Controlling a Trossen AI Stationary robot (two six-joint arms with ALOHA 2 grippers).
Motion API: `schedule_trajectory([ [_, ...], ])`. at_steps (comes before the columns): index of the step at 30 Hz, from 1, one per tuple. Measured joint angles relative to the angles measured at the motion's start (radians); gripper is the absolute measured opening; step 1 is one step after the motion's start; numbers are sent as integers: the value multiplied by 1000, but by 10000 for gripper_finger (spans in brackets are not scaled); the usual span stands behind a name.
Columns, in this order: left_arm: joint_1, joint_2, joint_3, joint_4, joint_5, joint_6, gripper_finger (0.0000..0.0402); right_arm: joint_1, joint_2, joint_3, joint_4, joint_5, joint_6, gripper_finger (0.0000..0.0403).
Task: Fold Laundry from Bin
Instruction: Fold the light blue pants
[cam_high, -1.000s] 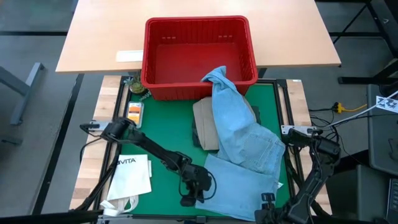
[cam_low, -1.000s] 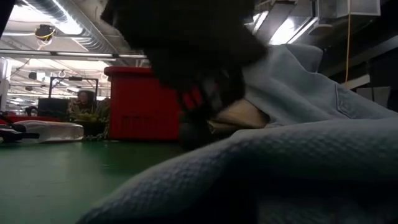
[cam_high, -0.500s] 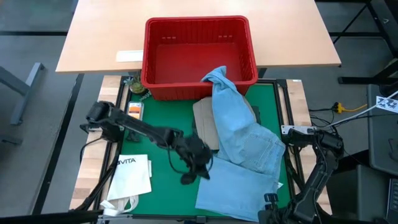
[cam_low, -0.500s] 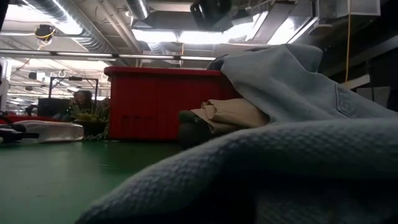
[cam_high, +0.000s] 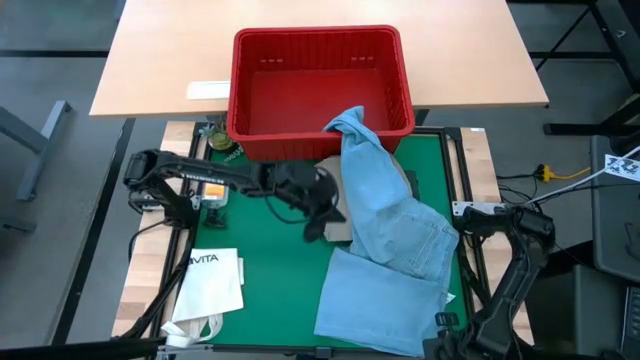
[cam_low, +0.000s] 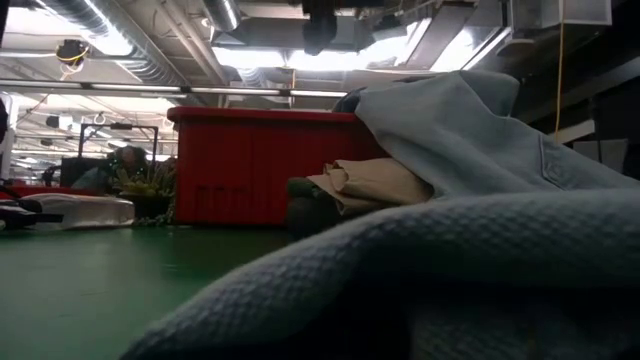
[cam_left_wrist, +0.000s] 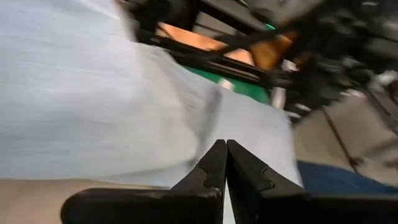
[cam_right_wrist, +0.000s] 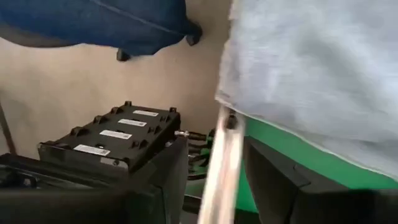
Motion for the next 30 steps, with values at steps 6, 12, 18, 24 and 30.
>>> schedule_trajectory([
  [6, 87, -2, 0, 2, -89, 88, 46, 0, -89, 1, -150, 86, 0, 156],
  [12, 162, -2, 0, 8, -219, 255, 115, -27, -174, 2, -351, 332, -73, 156],
  [18, 256, -7, 0, 10, -437, 315, 169, -166, -228, 2, -429, 636, -327, 156],
  [24, 362, -16, 0, 10, -499, 391, 181, -372, -251, 2, -416, 674, -700, 156],
  [30, 453, -11, 0, 5, -401, 462, 177, -549, -251, 2, -415, 665, -958, 156],
])
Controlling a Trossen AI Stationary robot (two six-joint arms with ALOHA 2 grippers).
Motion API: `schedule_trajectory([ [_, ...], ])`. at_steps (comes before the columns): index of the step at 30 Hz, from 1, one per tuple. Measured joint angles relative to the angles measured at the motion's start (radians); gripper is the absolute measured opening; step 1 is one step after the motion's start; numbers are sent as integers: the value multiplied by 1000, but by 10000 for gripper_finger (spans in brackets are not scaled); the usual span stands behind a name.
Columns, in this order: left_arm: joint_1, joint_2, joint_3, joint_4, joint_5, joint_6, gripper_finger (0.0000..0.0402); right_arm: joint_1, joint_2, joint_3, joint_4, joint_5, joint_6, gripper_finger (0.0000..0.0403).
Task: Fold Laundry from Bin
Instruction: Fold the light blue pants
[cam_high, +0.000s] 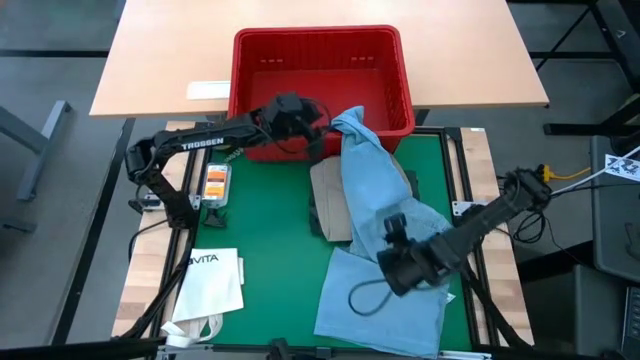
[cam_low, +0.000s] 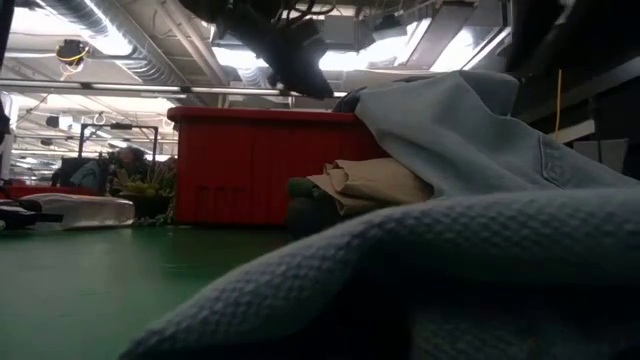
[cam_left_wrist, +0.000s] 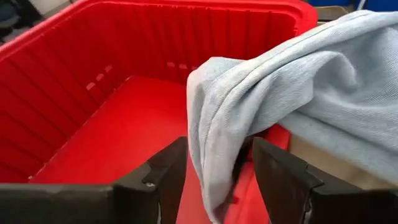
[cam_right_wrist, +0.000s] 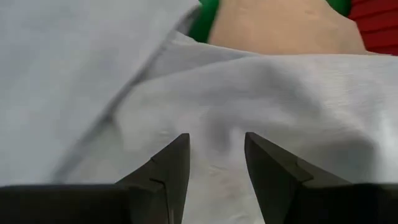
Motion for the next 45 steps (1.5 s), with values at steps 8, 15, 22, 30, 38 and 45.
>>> schedule_trajectory([
  [8, 70, 37, 0, 5, 188, 38, 177, -178, 0, 0, 13, -1, -210, 156],
  [15, 71, 104, 2, 74, 128, 111, 177, -282, 0, 0, 50, -4, -358, 156],
  [22, 73, 106, 0, 125, 144, 189, 144, -317, 0, 0, 50, -4, -380, 156],
  [30, 70, 103, 41, 124, 114, 216, 10, -315, 1, 60, 4, 128, -380, 156],
  [38, 49, 100, 334, -123, 114, 216, 4, -315, -1, 315, -118, 339, -379, 156],
  [45, 4, 98, 615, -480, 115, 182, 3, -316, -1, 505, -135, 607, -378, 156],
])
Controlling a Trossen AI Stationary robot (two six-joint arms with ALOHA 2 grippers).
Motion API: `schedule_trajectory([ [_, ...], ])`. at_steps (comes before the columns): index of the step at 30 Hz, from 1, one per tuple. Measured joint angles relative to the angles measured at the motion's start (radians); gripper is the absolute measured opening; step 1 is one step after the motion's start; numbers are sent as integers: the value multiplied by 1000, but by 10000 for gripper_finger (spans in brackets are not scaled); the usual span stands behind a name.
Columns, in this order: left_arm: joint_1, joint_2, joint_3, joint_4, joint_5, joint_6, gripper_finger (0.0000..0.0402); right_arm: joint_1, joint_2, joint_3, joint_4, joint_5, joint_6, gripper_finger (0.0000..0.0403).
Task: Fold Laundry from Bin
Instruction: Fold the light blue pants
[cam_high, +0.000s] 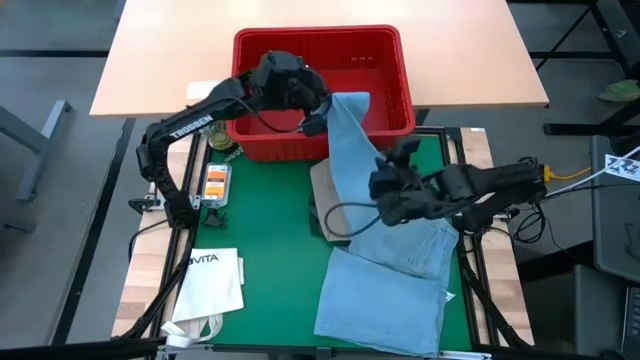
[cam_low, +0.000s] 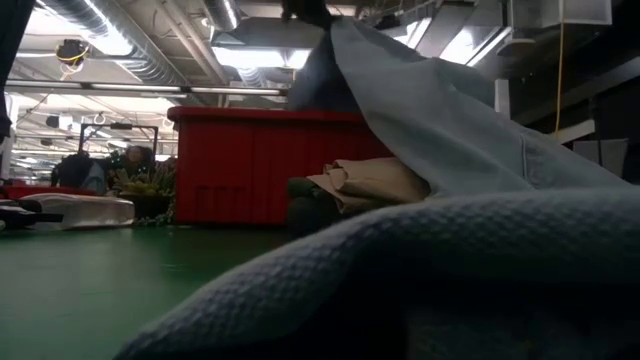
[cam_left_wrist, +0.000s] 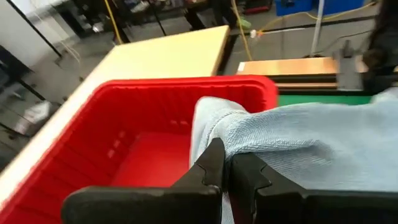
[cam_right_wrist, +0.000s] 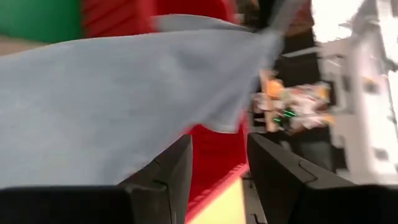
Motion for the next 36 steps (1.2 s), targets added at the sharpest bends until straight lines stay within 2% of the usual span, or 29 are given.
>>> schedule_trajectory([
  [3, -33, 0, 91, -125, 0, -65, 2, -20, 0, 65, 6, 67, 0, 156],
  [6, -69, 0, 166, -224, 0, -112, 2, -57, 1, 128, 1, 21, -16, 156],
  [8, -96, 0, 209, -283, 0, -121, 2, -90, 1, 176, 5, -72, -62, 156],
  [14, -168, 0, 331, -429, 0, -123, 1, -218, 1, 305, 57, -540, -192, 156],
  [17, -198, 0, 393, -499, 0, -124, 1, -269, 0, 339, 81, -643, -239, 156],
  [27, -290, -61, 401, -536, 24, -140, 1, -368, 1, 344, 24, -670, -314, 156],
  [36, -353, -95, 401, -599, 117, -325, 1, -374, 1, 343, -72, -665, -317, 156],
])
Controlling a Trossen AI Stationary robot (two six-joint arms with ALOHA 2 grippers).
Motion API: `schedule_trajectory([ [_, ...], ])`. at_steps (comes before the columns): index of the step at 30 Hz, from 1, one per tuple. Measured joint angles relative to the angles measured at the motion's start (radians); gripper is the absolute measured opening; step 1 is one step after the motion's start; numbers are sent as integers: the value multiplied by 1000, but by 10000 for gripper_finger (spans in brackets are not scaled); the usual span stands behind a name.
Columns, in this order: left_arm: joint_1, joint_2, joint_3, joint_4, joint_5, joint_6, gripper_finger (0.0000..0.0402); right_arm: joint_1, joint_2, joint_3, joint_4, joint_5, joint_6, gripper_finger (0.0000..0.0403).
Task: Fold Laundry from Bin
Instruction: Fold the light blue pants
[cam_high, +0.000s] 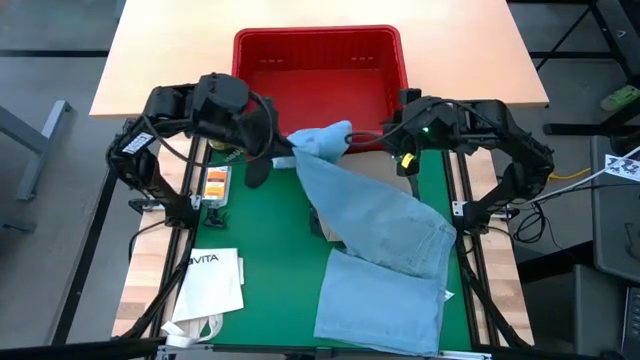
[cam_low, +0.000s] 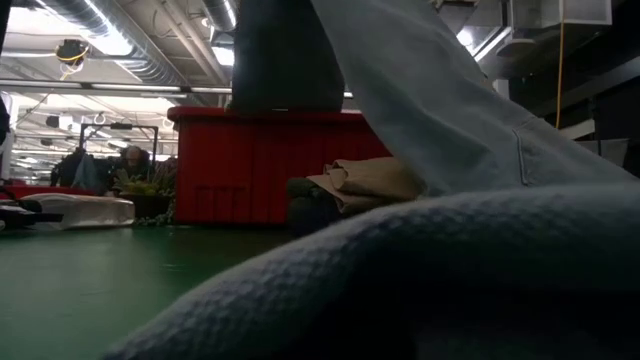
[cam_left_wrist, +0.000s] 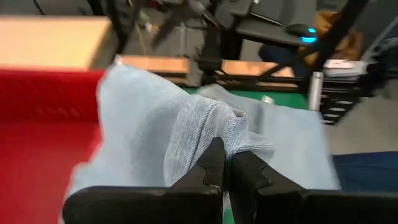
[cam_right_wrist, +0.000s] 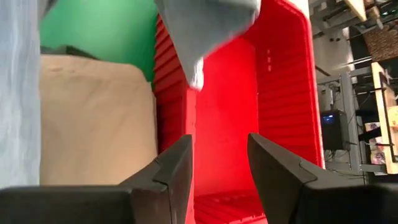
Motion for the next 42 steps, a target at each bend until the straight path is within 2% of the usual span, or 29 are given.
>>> schedule_trajectory([
  [7, -8, -54, 0, -118, 130, -179, 1, 1, 0, 0, -22, -7, 2, 156],
  [13, -8, -79, 0, -275, 253, -273, 1, 1, 0, 0, -33, -190, 2, 156],
  [18, -8, -76, -36, -297, 258, -277, 1, 2, 0, -2, -43, -333, 3, 156],
  [22, -8, -62, -116, -301, 251, -272, 1, 3, -2, -57, -75, -351, 5, 156],
  [28, -3, -60, -345, -304, 239, -265, 1, 3, 0, -273, -82, -334, 50, 156],
  [34, 29, -60, -538, -303, 238, -174, 1, 2, -11, -527, -135, -341, 138, 156],
  [42, 75, -60, -709, -272, 211, -162, 1, 11, -232, -871, -44, -417, 282, 156],
])
